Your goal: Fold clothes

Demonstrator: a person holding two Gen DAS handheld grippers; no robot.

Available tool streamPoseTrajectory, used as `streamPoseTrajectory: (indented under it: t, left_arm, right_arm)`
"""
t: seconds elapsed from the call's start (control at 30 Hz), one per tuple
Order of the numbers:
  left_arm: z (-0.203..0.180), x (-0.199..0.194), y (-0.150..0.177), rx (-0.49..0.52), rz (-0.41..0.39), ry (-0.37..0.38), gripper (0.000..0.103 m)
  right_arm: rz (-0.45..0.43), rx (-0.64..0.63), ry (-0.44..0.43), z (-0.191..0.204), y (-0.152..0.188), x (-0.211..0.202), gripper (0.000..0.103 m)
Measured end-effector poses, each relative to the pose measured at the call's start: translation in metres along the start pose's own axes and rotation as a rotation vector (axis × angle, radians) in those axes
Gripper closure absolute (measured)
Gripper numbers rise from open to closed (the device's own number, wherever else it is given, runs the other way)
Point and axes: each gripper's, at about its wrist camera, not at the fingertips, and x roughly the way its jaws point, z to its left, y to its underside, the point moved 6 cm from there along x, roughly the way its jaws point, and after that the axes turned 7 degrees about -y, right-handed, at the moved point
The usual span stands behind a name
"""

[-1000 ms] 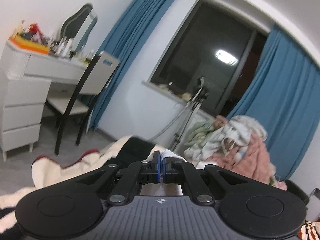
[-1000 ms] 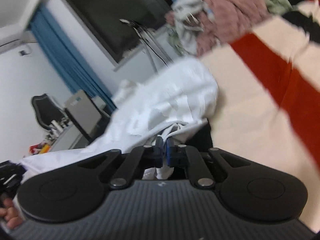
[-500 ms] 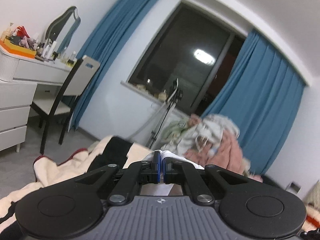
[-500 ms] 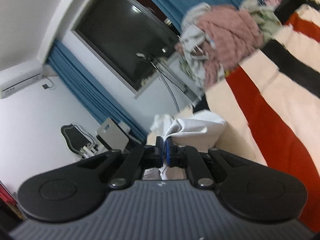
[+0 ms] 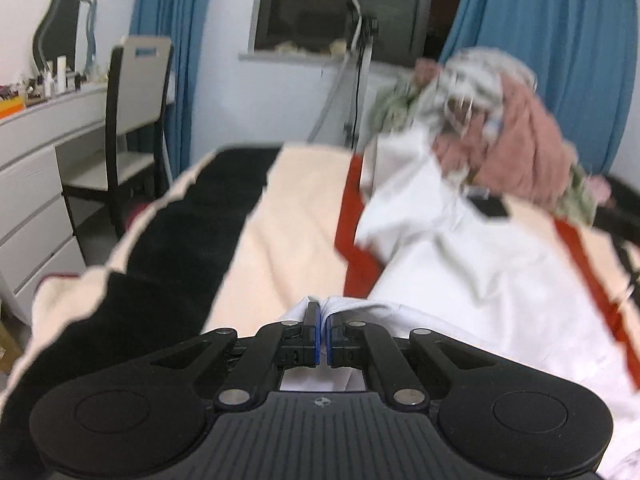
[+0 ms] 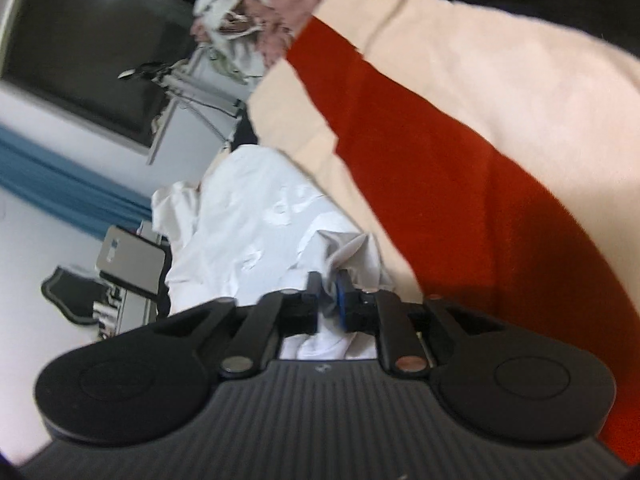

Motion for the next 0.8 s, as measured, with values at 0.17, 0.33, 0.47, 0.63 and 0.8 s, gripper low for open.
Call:
streamPoseTrajectory:
  t: [0.17, 0.33, 0.47, 0.63, 0.8]
  left_arm:
    - [0.006, 0.005, -0.001, 0.021, 0.040, -0.003, 0.074]
    - [0.001, -0.042, -0.009, 0.081, -0.040, 0.016, 0.042]
    - [-0.023, -0.086, -0.002, 0.179, -0.097, 0.101, 0.042]
    - [-0.091, -0.128, 0.033, 0.429, -0.170, 0.286, 0.042]
    - [-0.148, -0.123, 0.078, 0.692, -0.192, 0.349, 0.044]
  right_arm:
    - [-0.014, 0.032, -0.029, 0.010, -0.001, -0.010, 0.016]
    - [-0.079, -0.110, 0.013, 0.032, 0.005, -0.039, 0.016]
    - [-0.161, -0.274, 0.060, 0.052, 0.015, -0.062, 0.016]
    - [-0.227, -0.447, 0.128, 0.064, 0.023, -0.076, 0.017]
    - [-0.217, -0.444, 0.186, 0.050, 0.029, -0.080, 0.017]
